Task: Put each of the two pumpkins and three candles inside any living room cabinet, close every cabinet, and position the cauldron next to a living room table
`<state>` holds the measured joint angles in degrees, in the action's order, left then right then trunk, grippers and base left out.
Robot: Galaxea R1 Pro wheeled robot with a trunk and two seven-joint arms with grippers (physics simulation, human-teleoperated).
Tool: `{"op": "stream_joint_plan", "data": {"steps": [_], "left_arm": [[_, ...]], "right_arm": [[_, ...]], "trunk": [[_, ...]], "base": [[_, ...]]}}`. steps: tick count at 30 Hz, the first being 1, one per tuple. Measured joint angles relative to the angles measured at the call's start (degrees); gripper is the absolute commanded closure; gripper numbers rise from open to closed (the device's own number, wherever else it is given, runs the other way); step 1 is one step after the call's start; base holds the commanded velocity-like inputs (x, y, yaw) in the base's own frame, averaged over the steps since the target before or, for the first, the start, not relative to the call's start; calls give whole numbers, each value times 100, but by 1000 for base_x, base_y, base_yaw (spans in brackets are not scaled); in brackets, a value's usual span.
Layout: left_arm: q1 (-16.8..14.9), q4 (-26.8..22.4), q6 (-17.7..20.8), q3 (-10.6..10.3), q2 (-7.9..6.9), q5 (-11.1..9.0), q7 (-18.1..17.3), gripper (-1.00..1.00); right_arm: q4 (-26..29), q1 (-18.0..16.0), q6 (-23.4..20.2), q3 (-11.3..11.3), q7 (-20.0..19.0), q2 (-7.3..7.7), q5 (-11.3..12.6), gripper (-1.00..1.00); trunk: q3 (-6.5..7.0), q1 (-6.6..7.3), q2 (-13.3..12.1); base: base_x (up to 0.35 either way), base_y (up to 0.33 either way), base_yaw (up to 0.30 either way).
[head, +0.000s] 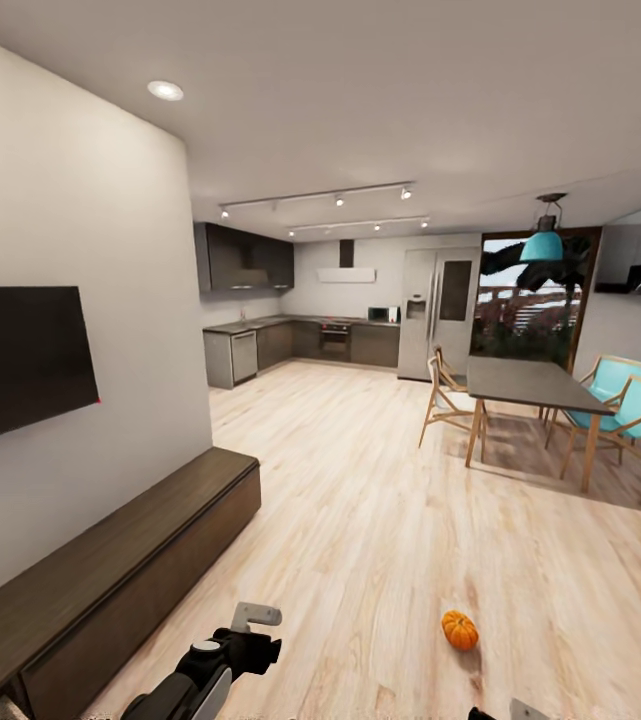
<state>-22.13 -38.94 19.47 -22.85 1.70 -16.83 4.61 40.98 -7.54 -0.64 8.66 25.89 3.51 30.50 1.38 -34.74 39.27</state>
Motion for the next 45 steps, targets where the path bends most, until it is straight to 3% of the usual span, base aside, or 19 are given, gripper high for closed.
{"op": "stream_joint_plan", "data": {"steps": [45], "left_arm": [[12, -7, -54, -44, -8, 11, -8, -100]], "right_arm": [[-69, -6, 9, 50, -1, -25, -23, -100]], "trunk": [[-420, 0, -6]], "base": [[0, 0, 0]]}}
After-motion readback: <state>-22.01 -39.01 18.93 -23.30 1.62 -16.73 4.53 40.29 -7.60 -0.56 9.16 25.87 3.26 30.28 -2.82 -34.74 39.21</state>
